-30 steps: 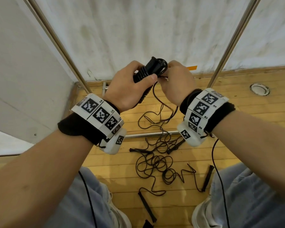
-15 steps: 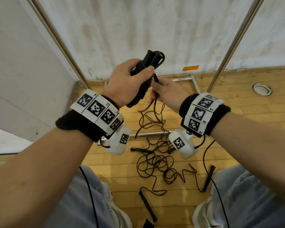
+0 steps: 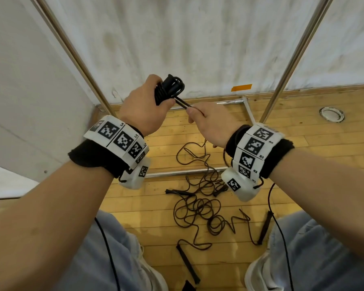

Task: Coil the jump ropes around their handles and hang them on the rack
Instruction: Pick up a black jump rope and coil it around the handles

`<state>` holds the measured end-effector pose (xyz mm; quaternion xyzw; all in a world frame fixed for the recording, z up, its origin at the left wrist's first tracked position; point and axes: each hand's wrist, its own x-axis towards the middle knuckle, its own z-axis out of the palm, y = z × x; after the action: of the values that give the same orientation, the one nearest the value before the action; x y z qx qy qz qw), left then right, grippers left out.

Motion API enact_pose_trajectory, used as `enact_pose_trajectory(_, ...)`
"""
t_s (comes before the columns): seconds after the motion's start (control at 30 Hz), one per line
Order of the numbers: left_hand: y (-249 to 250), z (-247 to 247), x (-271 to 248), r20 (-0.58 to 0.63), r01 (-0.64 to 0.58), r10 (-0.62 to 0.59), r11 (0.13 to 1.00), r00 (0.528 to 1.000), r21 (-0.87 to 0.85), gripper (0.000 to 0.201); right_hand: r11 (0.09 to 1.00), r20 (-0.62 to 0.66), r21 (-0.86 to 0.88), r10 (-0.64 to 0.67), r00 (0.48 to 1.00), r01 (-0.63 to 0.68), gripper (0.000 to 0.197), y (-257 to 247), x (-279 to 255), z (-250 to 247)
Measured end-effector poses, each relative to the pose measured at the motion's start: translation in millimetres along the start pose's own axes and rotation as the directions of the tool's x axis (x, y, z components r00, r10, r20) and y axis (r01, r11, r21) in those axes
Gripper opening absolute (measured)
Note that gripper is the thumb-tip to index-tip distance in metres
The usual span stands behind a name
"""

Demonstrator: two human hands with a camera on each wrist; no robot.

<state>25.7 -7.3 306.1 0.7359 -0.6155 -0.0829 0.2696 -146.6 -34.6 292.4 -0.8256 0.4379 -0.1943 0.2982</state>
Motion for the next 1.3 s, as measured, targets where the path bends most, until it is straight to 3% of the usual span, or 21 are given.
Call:
enact_pose_trajectory(0.13, -5, 5, 1, 0.121, -0.009, -0.01, 0.988, 0.993, 0.152, 0.044, 0.987, 0.072, -0.144, -0.061, 0.996, 0.07, 0.027, -5, -1, -3)
enact_pose_trajectory(0.27, -5, 9, 1, 0.179, -0.031, -0.002, 0.983, 0.984, 0.183, 0.045, 0.966, 0.057, -0.226, -0.117, 0.992, 0.126, 0.028, -8, -1, -11)
enact_pose_trajectory(0.47, 5, 18, -4, 0.3, -0.066, -0.003, 0.974, 0.954, 0.219, 0.021, 0.912, 0.094, -0.35, -0.19, 0.977, 0.212, 0.022, -9, -7, -11)
enact_pose_trajectory(0.6, 9, 13, -7, 0.353, -0.073, 0.008, 0.983, 0.936, 0.17, 0.011, 0.943, 0.102, -0.262, -0.184, 0.978, 0.205, 0.025, -8, -3, -13)
enact_pose_trajectory(0.87, 17, 13, -18, 0.326, -0.191, 0.14, 0.973, 0.935, 0.131, 0.053, 0.992, -0.121, -0.089, -0.104, 0.987, 0.094, 0.024, 1, 4, -14)
enact_pose_trajectory(1.03, 21, 17, -18, 0.271, -0.215, 0.184, 0.973, 0.945, 0.086, 0.044, 1.0, -0.187, -0.007, 0.004, 0.982, -0.005, 0.026, 2, 6, -19)
enact_pose_trajectory(1.17, 23, 17, -20, 0.289, -0.276, 0.244, 0.958, 0.926, 0.074, 0.042, 0.961, -0.194, 0.266, 0.127, 0.973, -0.072, 0.016, 5, 9, -28)
enact_pose_trajectory(1.3, 23, 14, -20, 0.309, -0.34, 0.311, 0.939, 0.899, 0.043, 0.038, 0.916, -0.142, 0.386, 0.176, 0.974, -0.109, 0.015, 8, 13, -32)
